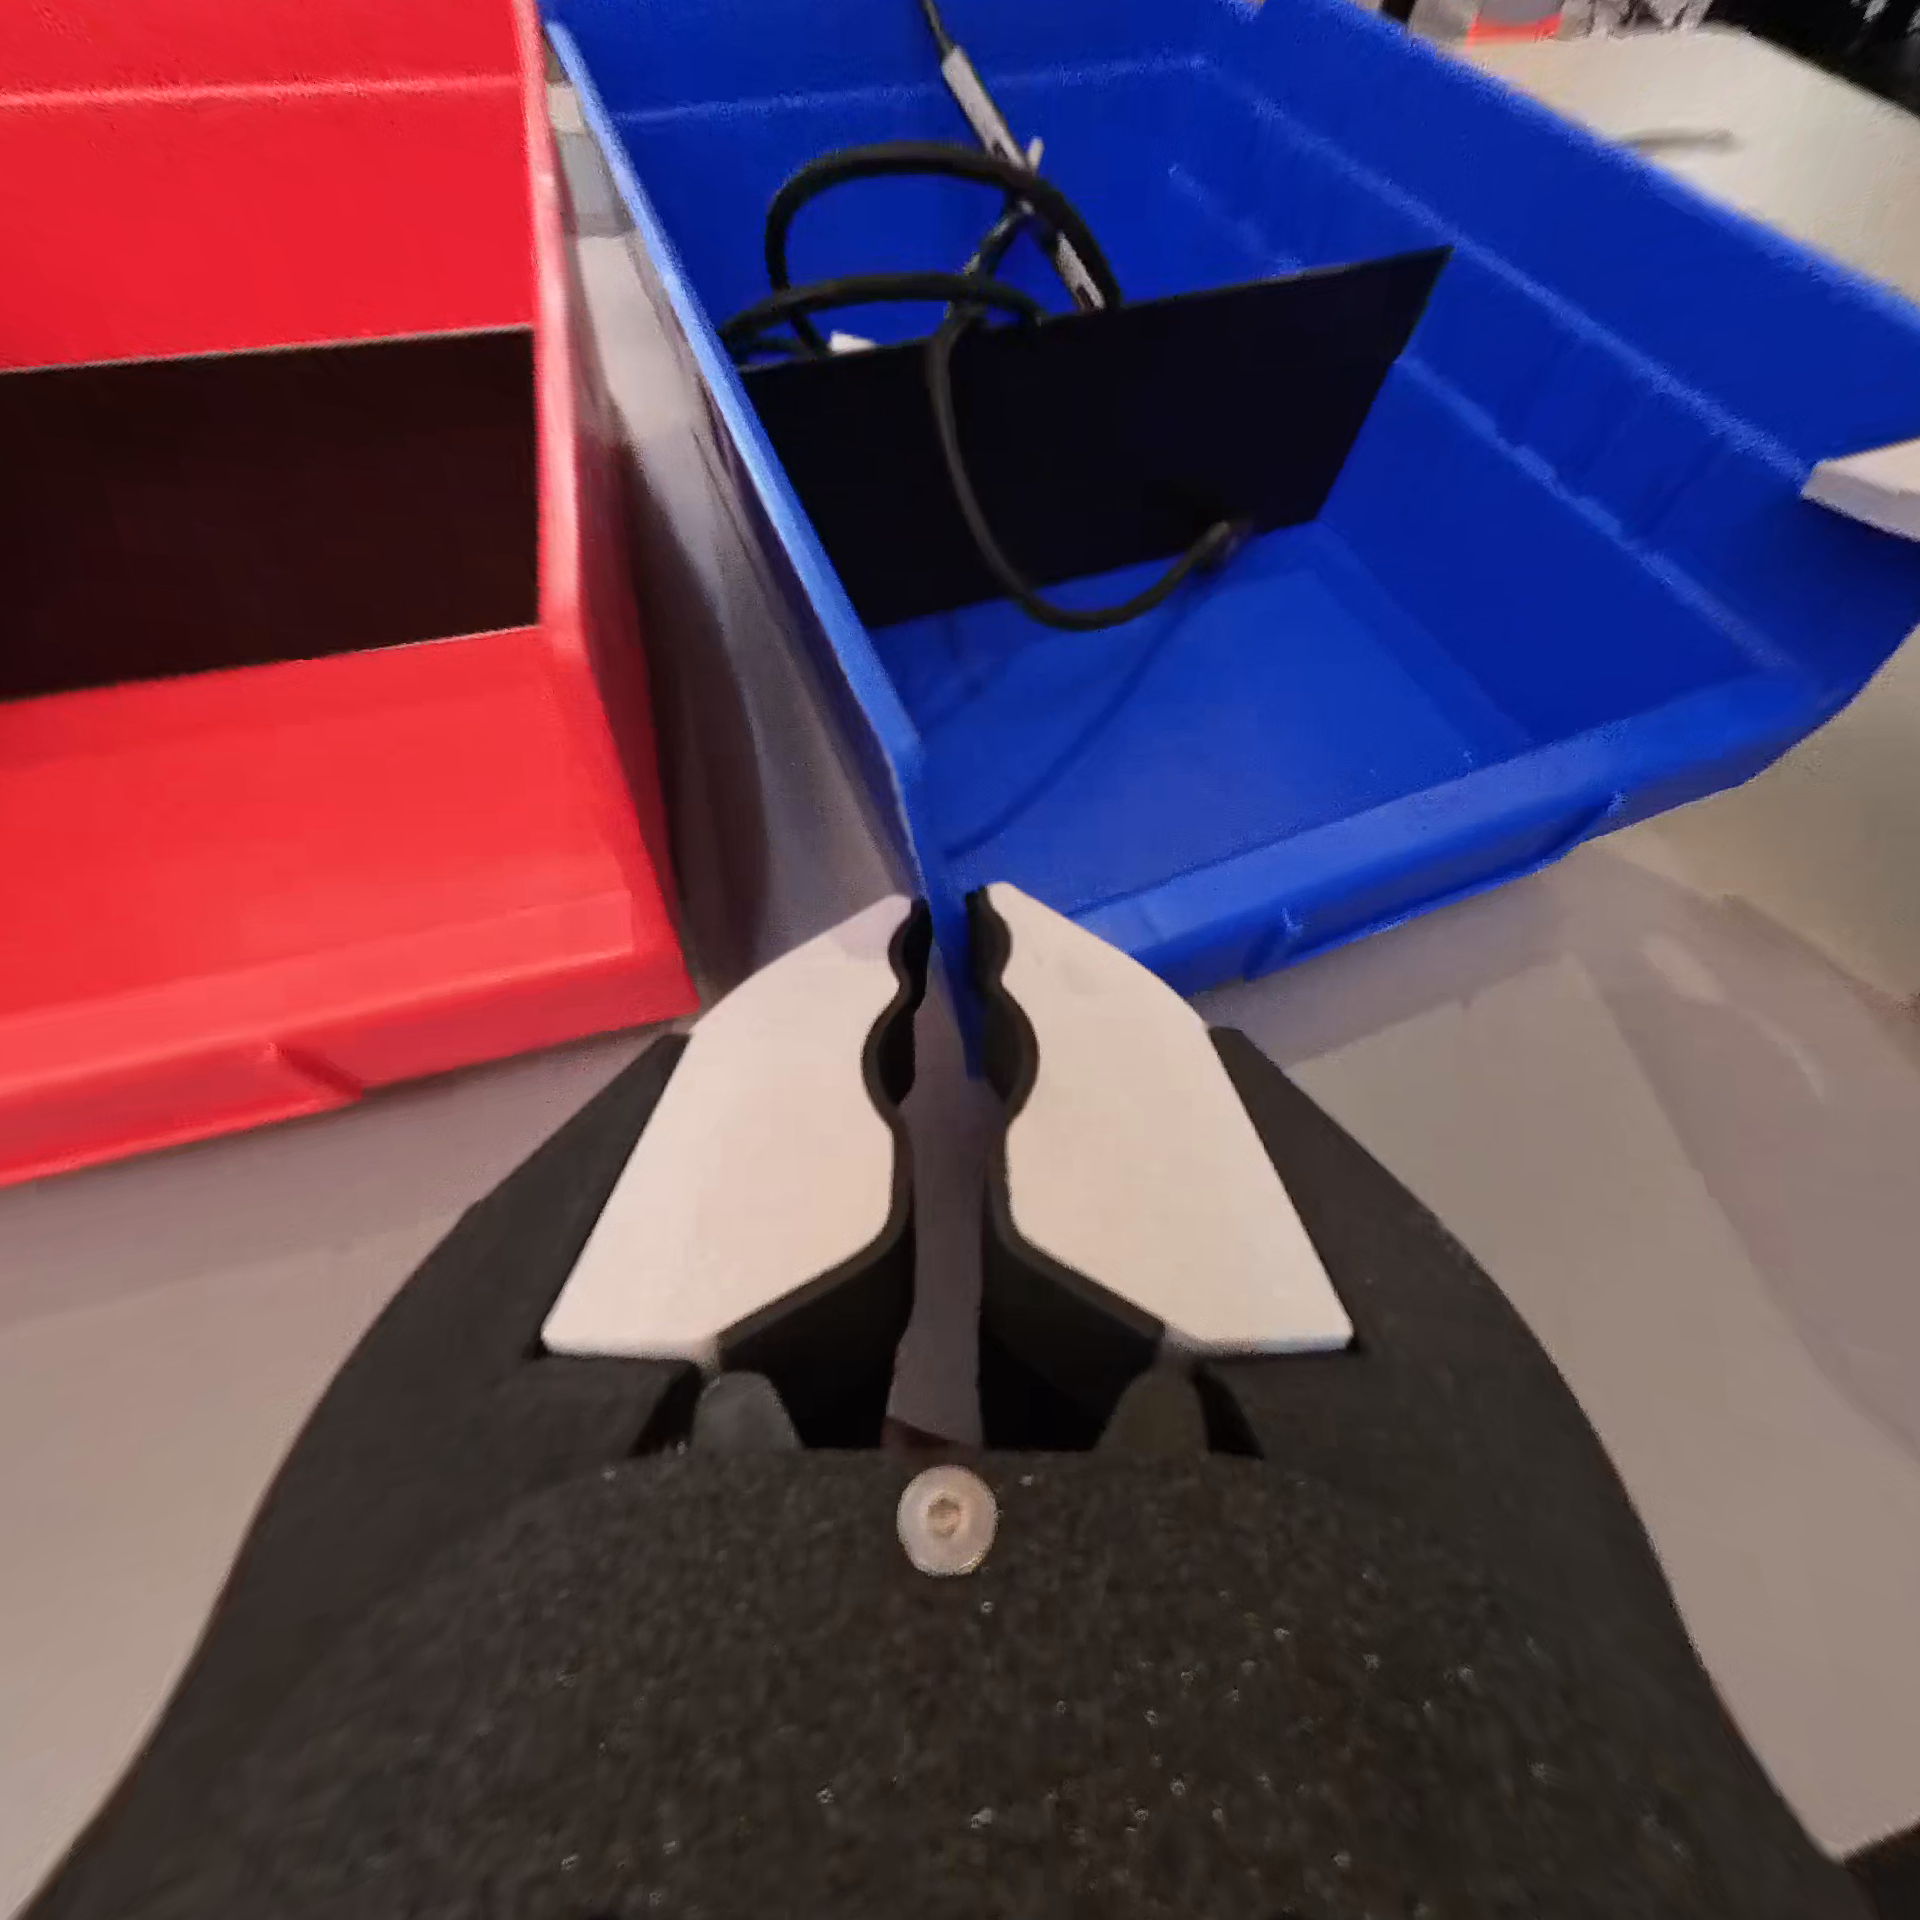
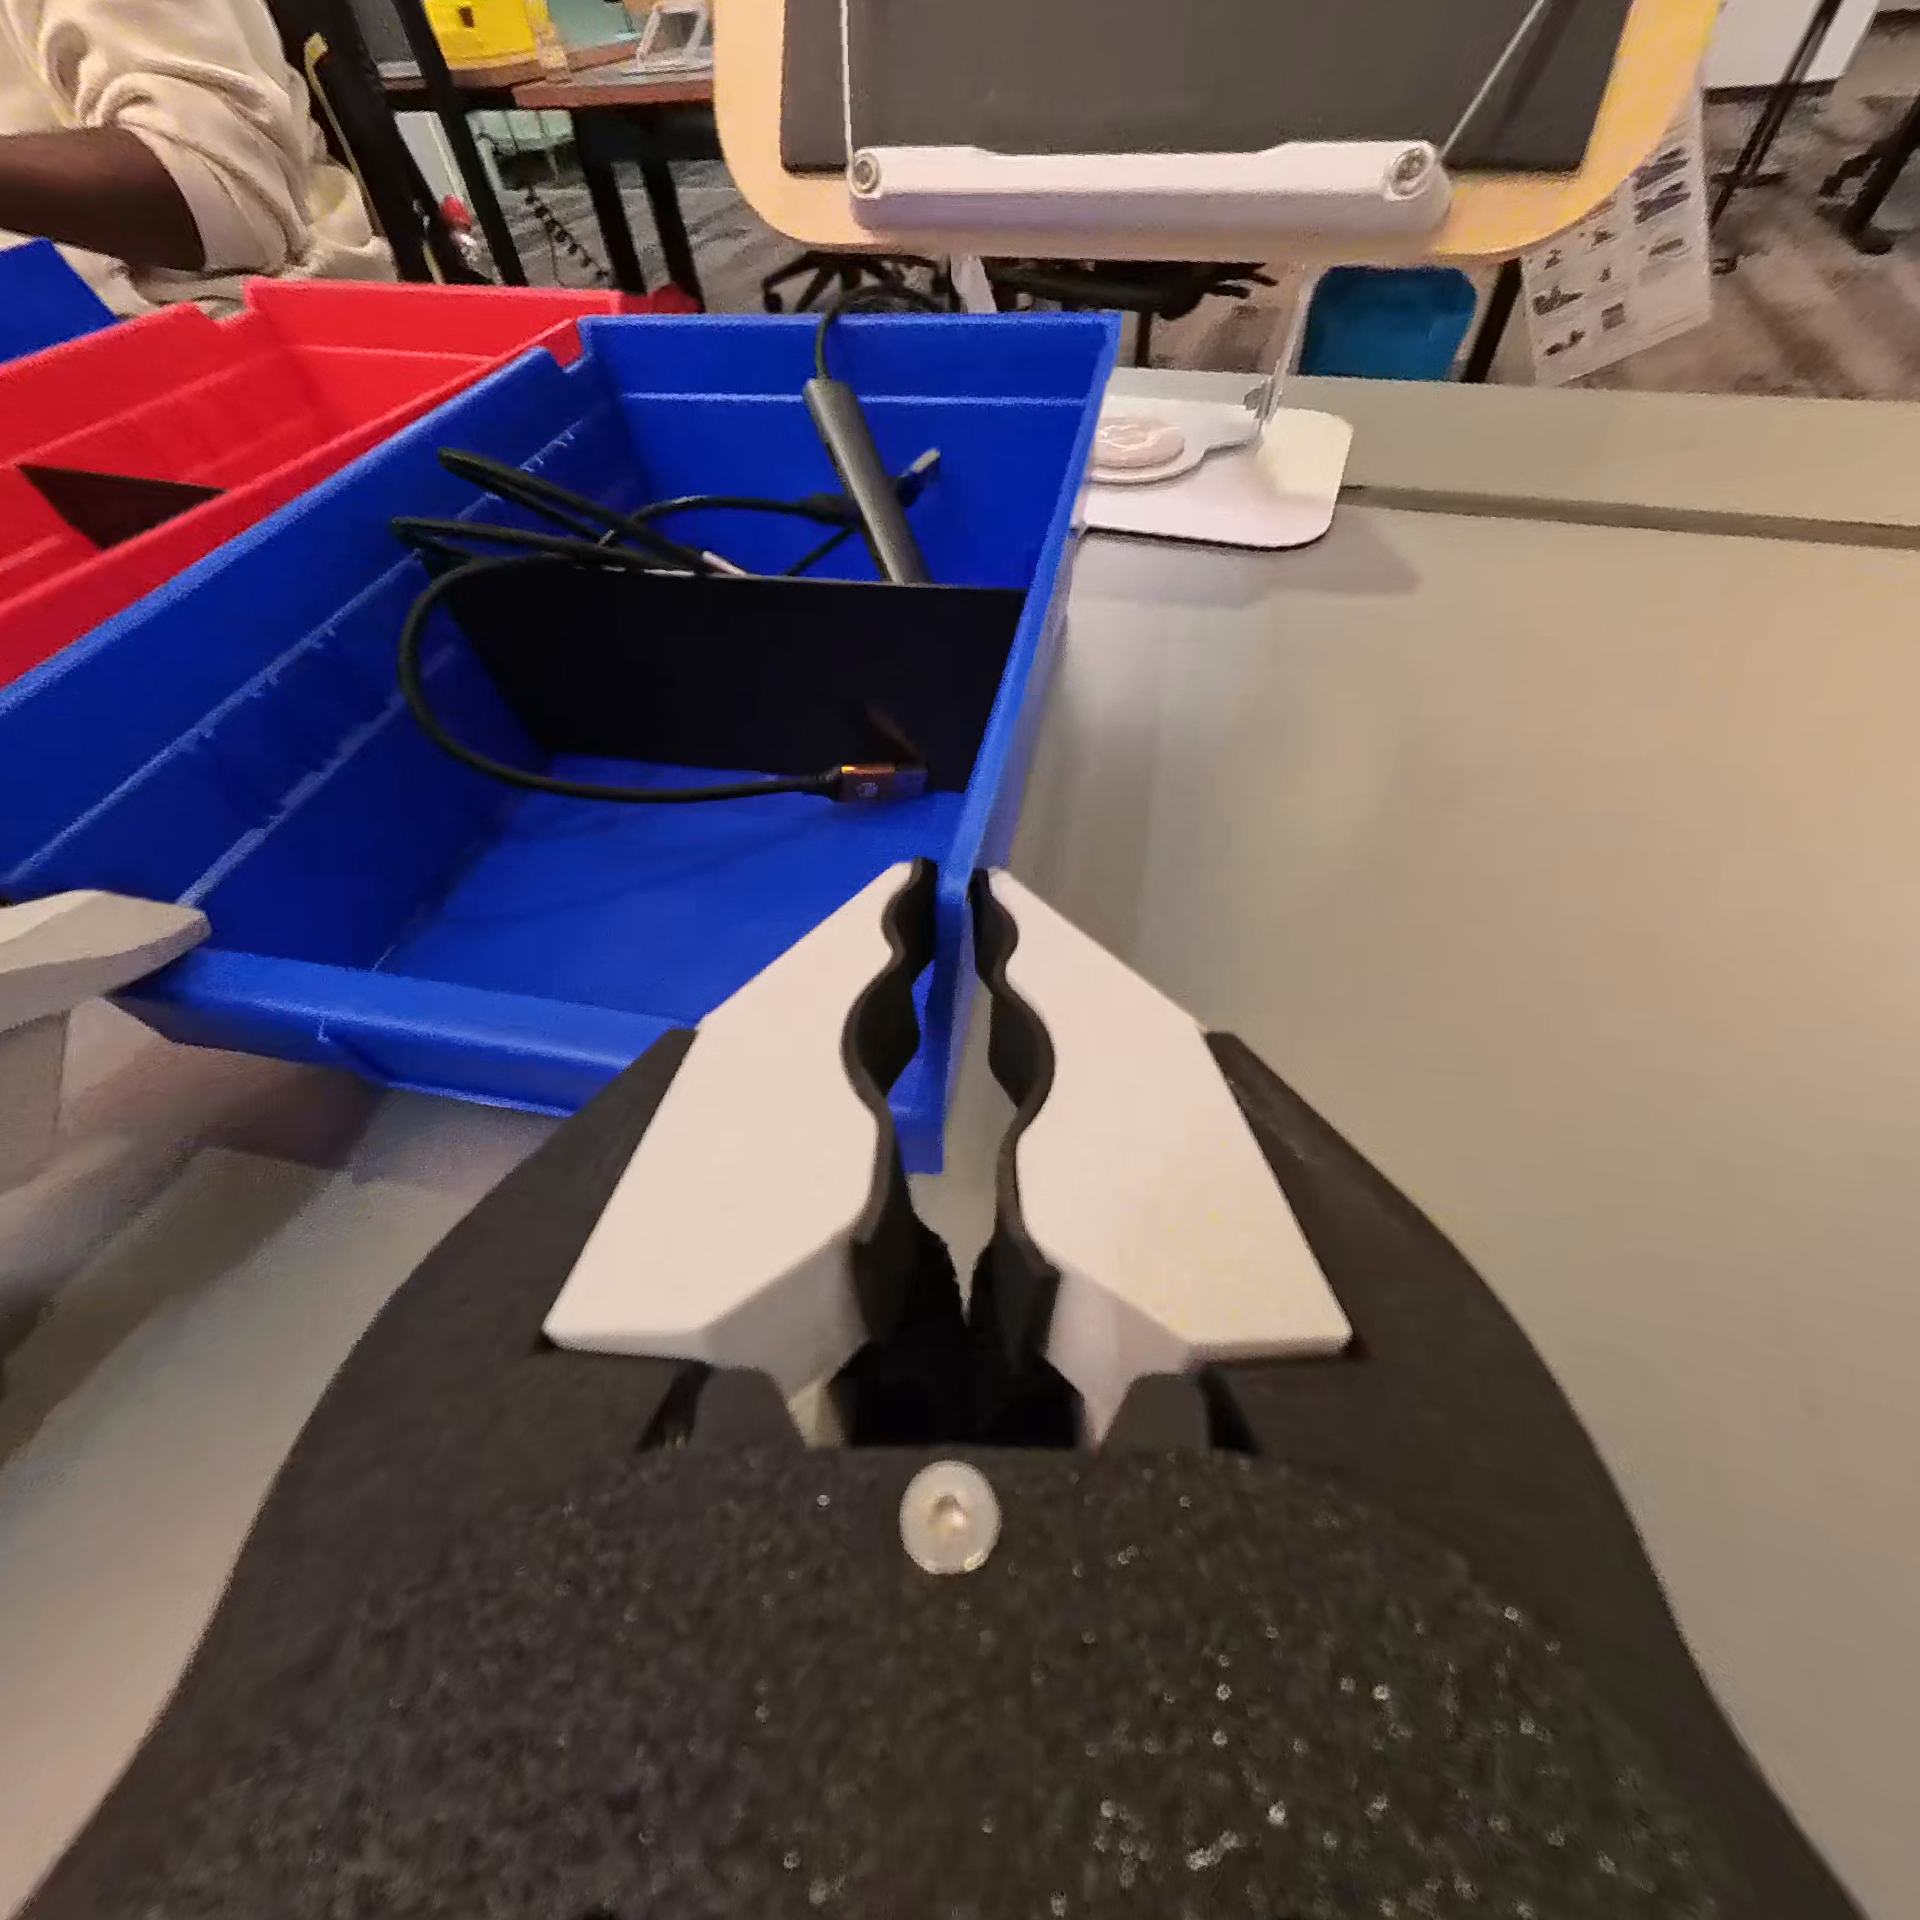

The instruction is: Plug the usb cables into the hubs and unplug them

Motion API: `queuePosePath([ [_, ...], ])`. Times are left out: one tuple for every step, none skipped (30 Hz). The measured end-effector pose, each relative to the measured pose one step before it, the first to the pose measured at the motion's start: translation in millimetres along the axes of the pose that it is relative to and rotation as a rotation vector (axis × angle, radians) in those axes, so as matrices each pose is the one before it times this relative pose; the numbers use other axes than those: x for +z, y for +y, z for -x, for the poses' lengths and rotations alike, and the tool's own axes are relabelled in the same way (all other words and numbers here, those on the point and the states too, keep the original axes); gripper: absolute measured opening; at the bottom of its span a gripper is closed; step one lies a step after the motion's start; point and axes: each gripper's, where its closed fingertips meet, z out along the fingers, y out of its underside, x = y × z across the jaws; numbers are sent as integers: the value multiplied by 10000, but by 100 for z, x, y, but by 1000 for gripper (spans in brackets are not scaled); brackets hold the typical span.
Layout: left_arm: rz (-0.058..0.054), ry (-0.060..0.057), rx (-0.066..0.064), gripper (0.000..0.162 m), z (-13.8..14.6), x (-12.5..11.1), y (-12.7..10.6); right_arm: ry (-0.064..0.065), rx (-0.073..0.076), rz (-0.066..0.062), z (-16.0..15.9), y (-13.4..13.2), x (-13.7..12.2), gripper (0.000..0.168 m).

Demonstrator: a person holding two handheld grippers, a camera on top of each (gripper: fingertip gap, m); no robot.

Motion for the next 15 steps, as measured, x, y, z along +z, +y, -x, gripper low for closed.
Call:
queuePosePath([
  [96,263,237,9,-294,-309,-173,-219,-86,68,-6,69,-81,5],
  [-303,341,180,19,-390,-722,-679,-304,21,-30,67,-14,-260,6],
  [-747,127,63,24,-32,-1134,-1265,-224,59,-114,-63,-106,-431,10],
  [-874,-136,54,24,525,-1355,-1497,-225,-82,-134,-42,-81,-545,16],
  [-769,-457,40,25,1387,-1391,-1470,-243,-211,-162,-1,-63,-607,22],
  [-583,-634,-13,25,2167,-1209,-1185,-12,-201,-198,-306,-99,-643,25],
  [-341,-694,-117,25,2760,-828,-603,51,-252,-208,-355,-149,-622,26],
  [-39,-748,-198,26,3247,-359,132,44,-339,-223,-267,-210,-541,26],
  [321,-706,-161,31,3431,194,815,58,-398,-181,-167,-231,-434,26],
  [623,-597,-41,41,3228,628,1217,88,-364,-69,-84,-200,-354,26],
  [623,-516,47,50,2813,823,1045,97,-362,-49,17,-179,-352,27],
  [360,-387,21,55,2217,851,564,22,-328,-164,268,-267,-385,27],
  [197,-92,-54,57,1406,895,281,-176,-260,-258,710,-332,-403,29],
  [235,161,-102,56,732,972,258,-258,-215,-189,991,-225,-375,30],
  [227,143,-68,53,522,990,222,-333,-193,-75,1266,-79,-287,31],
])
